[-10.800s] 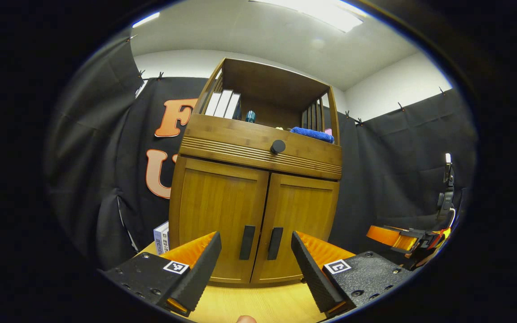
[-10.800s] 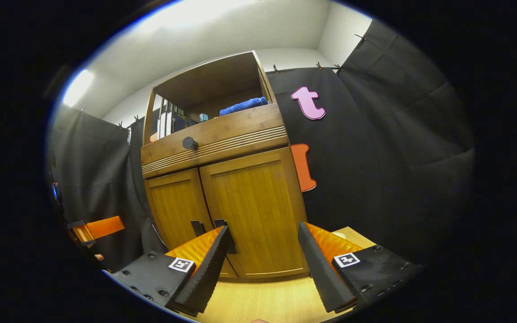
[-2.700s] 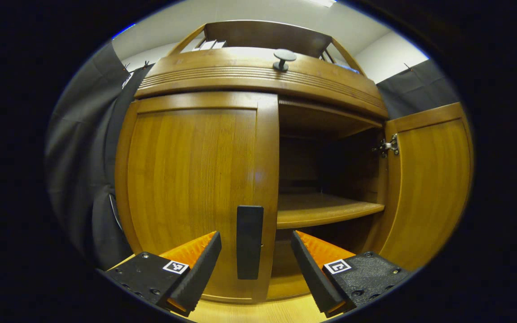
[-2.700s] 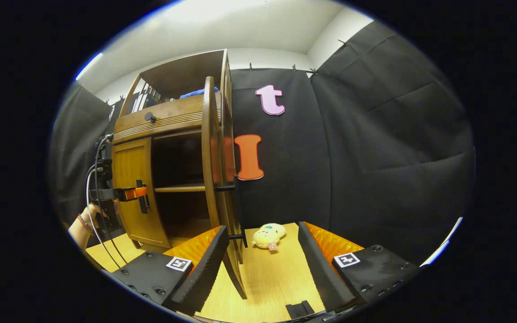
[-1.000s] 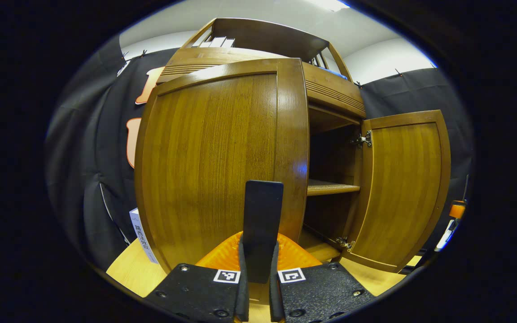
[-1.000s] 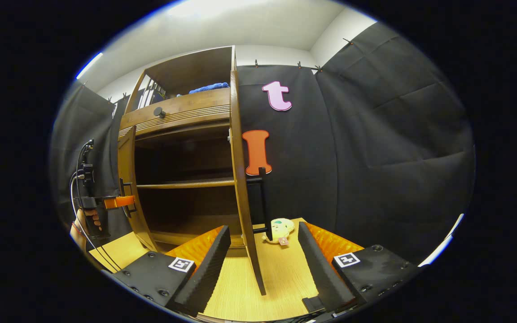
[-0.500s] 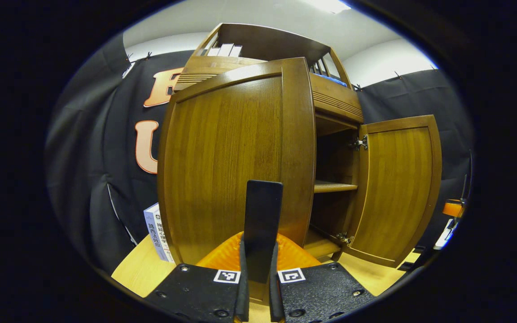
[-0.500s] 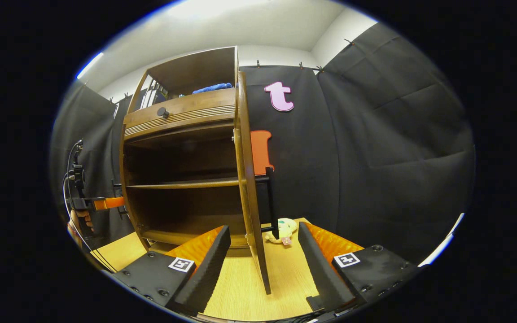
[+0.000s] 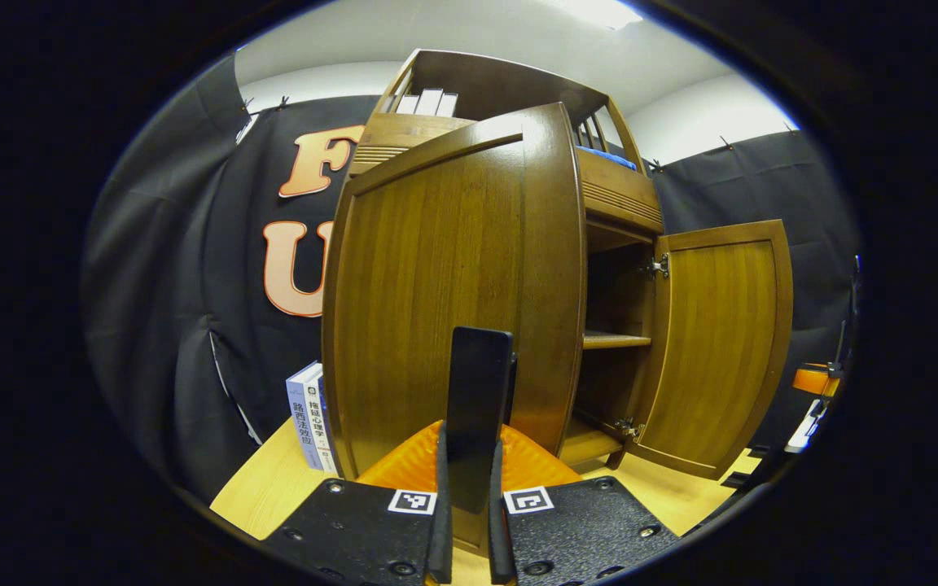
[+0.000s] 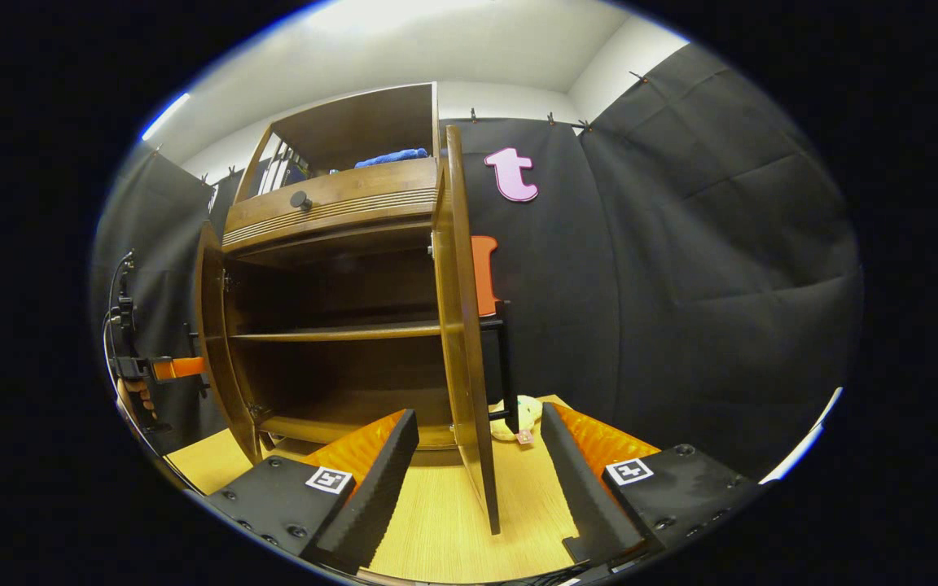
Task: Open the right door of the double-door shoe cabinet with the right hand, and open the left door with the left hand.
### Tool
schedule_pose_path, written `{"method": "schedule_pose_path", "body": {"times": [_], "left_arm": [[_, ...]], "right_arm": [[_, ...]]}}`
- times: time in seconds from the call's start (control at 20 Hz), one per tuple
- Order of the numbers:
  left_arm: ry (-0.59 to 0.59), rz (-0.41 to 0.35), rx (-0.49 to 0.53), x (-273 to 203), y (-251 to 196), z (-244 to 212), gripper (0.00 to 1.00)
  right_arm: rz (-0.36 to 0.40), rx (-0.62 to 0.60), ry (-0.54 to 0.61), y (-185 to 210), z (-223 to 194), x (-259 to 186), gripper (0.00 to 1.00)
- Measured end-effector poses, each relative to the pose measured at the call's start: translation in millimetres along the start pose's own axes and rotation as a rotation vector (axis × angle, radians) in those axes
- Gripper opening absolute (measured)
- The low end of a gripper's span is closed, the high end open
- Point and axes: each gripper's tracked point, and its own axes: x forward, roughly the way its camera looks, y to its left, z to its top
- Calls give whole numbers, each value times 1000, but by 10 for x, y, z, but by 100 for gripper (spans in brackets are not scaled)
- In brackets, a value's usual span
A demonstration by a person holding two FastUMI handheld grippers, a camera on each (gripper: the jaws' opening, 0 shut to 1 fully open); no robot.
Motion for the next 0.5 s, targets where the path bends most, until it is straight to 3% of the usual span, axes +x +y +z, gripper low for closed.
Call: {"method": "schedule_pose_path", "body": {"times": [0.5], "left_arm": [[-25,93,3,-375,483,67,14]], "right_arm": [[46,-20,9,333,-44,78,98]]}}
